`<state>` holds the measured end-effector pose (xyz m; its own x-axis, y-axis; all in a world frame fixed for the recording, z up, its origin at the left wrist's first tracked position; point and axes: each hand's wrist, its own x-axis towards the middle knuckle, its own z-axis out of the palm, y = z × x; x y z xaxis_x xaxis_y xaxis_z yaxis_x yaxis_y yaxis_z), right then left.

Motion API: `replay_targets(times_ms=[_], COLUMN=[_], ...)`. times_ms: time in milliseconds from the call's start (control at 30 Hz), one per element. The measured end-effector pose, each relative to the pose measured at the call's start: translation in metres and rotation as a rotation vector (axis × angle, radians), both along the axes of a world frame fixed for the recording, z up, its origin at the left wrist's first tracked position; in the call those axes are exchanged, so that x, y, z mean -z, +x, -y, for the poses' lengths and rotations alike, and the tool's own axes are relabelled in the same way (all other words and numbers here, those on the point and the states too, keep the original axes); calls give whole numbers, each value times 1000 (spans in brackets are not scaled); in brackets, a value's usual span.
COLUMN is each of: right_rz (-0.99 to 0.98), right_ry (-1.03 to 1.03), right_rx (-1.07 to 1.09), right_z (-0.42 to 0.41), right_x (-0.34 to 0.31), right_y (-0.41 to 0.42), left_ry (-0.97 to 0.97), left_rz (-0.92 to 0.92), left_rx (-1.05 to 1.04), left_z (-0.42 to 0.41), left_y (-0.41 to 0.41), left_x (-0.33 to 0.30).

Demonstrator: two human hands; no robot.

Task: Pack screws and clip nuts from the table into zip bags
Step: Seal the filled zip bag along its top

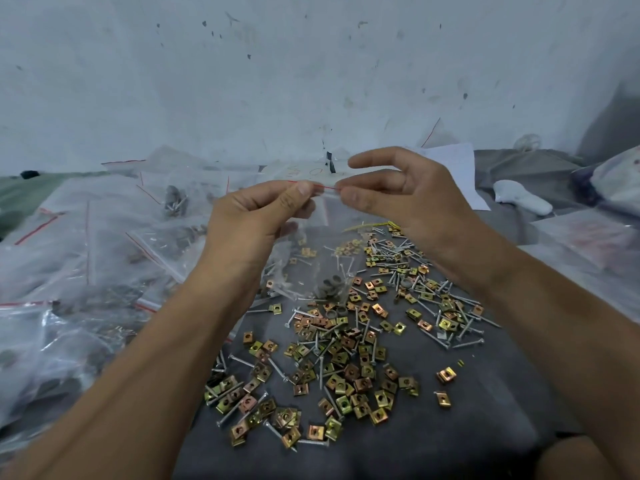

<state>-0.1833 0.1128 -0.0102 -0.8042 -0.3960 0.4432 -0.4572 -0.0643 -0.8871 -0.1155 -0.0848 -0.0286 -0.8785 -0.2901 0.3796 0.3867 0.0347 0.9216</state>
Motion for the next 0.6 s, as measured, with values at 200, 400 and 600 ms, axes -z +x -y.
replay_targets(times_ms=[200, 400, 600], right_rz=[-41, 211, 338], right_ry=[-88, -465, -399], right_rx=[101, -77, 199], right_z=[12, 4, -14], right_x=[6, -5, 0], right_y=[5, 7, -14], left_ry=[-19, -160, 189], left_rz=[-19, 271, 459], left_rx=[-11, 372, 630], left_z=[-11, -12, -41], left_y=[-4, -3, -6], left_x=[4, 16, 21])
